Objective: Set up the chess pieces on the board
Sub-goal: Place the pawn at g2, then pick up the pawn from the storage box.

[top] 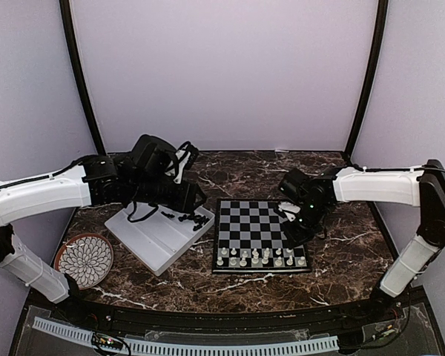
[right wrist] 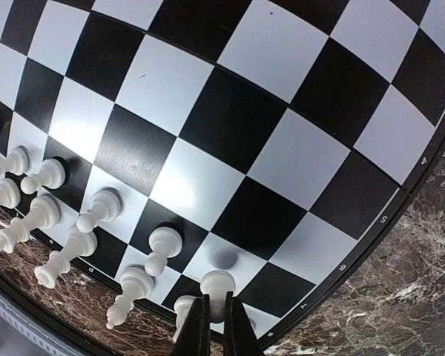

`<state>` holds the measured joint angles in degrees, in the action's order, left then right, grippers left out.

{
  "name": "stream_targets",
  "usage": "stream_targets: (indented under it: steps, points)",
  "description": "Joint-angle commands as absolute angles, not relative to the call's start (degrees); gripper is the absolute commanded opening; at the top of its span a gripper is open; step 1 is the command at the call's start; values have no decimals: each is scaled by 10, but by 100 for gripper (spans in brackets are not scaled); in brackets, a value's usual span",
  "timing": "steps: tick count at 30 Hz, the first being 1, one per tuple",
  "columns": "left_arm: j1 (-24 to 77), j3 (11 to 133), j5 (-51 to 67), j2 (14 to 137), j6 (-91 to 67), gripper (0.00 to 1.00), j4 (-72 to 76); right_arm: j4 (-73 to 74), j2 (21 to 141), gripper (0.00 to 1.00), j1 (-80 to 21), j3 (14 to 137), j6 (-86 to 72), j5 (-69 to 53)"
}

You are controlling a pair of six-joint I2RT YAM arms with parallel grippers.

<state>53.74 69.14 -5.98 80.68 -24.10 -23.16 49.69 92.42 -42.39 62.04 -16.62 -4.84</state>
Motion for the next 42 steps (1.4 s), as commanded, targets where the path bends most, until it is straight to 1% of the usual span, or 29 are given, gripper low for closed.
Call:
stream_targets:
  steps: [1,6,9,15,20,24,30,34,42]
  points:
    - [534,681,-49,791,-256,44,-248,476,935,5,-430,613,-169,-57]
    - [533,684,-52,795,-254,44,-258,476,942,5,-430,611,-164,-57]
    - [533,683,-53,796,-253,44,-265,479,945,7,-431,613,-162,-61]
    - [533,678,-59,802,-249,44,-274,496,948,14,-435,632,-163,-58]
    - [530,682,-64,816,-243,44,-285,529,947,17,-435,674,-164,-50]
    - [507,696,-60,850,-256,46,-326,567,938,19,-435,717,-164,-44]
    - [447,706,-7,908,-276,46,-411,574,914,21,-435,728,-170,-50]
    - [429,719,24,947,-248,47,-460,559,914,21,-435,714,-172,-64]
    - [406,736,88,1017,-208,48,-506,544,922,21,-434,708,-169,-89]
